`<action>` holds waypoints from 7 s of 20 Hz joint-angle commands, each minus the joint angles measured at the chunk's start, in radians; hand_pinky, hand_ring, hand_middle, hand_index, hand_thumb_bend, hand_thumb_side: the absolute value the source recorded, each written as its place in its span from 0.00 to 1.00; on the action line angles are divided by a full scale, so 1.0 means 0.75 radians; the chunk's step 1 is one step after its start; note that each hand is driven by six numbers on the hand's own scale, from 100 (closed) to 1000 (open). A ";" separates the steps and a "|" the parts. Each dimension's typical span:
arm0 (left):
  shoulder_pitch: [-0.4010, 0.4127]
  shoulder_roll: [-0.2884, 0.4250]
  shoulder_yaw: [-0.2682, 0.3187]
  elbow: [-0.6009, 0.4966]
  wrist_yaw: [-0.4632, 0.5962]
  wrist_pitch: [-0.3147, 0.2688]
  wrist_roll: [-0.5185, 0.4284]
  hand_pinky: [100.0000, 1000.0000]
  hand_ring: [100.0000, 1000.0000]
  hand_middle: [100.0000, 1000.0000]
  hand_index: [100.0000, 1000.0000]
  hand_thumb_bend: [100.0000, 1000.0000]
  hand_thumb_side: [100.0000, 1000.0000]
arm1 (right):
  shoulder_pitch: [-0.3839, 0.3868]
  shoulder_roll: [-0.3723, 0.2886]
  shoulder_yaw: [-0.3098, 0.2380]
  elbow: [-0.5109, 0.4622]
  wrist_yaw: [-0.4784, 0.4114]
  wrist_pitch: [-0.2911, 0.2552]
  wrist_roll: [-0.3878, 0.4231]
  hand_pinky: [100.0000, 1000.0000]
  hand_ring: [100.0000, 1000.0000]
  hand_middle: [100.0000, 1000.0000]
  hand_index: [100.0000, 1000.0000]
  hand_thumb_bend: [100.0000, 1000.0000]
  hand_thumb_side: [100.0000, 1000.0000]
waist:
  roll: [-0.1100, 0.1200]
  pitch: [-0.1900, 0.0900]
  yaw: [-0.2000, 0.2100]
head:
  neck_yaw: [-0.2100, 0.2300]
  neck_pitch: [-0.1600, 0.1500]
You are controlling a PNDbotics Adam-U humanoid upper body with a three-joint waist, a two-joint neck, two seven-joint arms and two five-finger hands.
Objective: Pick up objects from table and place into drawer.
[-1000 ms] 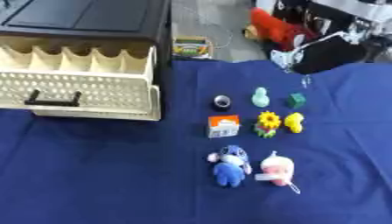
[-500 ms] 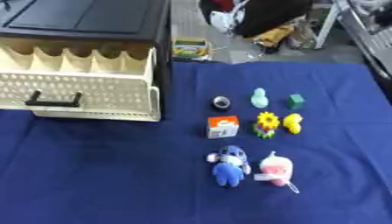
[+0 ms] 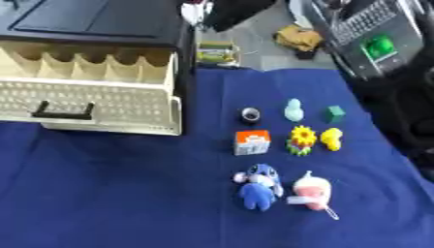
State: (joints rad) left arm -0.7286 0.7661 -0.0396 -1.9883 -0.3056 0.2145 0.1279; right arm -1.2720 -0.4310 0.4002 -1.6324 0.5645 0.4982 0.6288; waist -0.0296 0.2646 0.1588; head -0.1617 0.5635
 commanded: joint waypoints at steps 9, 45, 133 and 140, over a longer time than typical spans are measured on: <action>-0.043 -0.004 0.005 -0.016 0.006 -0.016 -0.001 0.00 0.00 0.00 0.65 0.44 0.88 | -0.063 0.133 -0.031 0.106 0.046 -0.009 -0.045 0.16 0.31 0.14 0.34 0.00 0.11 | 0.003 -0.012 0.029 | -0.037 -0.030; -0.060 -0.011 -0.004 -0.016 0.003 -0.018 -0.019 0.00 0.00 0.00 0.64 0.44 0.89 | -0.073 0.209 -0.025 0.375 0.067 -0.074 -0.260 0.22 0.35 0.17 0.37 0.00 0.08 | -0.030 0.014 0.076 | -0.046 -0.061; 0.091 0.255 -0.150 -0.016 -0.314 -0.110 -1.226 0.03 0.26 0.33 0.75 0.23 1.00 | 1.101 -0.653 -0.689 -0.490 -0.775 -0.760 -1.712 0.65 0.73 0.65 0.79 0.00 0.81 | 0.106 0.000 -0.177 | 0.116 0.048; 0.128 0.302 -0.172 -0.016 -0.331 -0.107 -1.247 0.01 0.27 0.35 0.75 0.26 1.00 | 1.132 -0.635 -0.697 -0.490 -0.764 -0.751 -1.747 0.65 0.72 0.65 0.79 0.00 0.81 | 0.105 -0.001 -0.174 | 0.143 0.030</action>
State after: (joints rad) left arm -0.6244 0.9504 -0.1758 -1.9886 -0.5496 0.1333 -0.8057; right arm -0.4169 -0.8898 -0.1055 -1.9885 -0.0177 -0.0657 -0.6751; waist 0.0530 0.2791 0.0276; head -0.0599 0.5964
